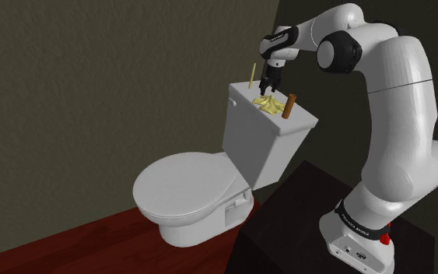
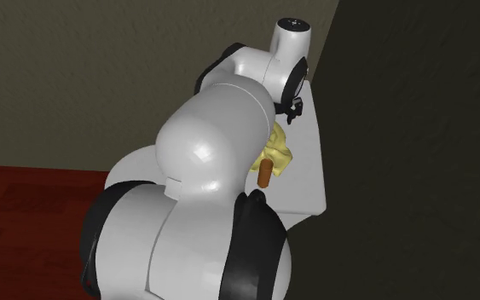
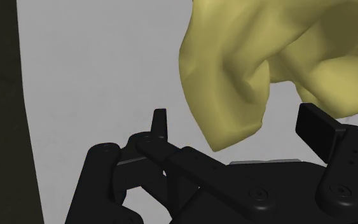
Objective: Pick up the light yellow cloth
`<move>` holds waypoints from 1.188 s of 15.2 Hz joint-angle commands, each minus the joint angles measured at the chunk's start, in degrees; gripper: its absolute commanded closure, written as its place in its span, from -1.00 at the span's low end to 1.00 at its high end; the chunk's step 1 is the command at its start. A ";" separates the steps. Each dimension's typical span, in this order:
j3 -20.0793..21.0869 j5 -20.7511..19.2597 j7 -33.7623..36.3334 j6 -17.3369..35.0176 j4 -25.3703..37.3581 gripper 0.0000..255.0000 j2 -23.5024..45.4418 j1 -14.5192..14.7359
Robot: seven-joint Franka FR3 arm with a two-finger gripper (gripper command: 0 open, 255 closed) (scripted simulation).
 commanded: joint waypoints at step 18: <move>0.01 -0.02 0.09 -0.35 0.46 1.00 0.07 -0.01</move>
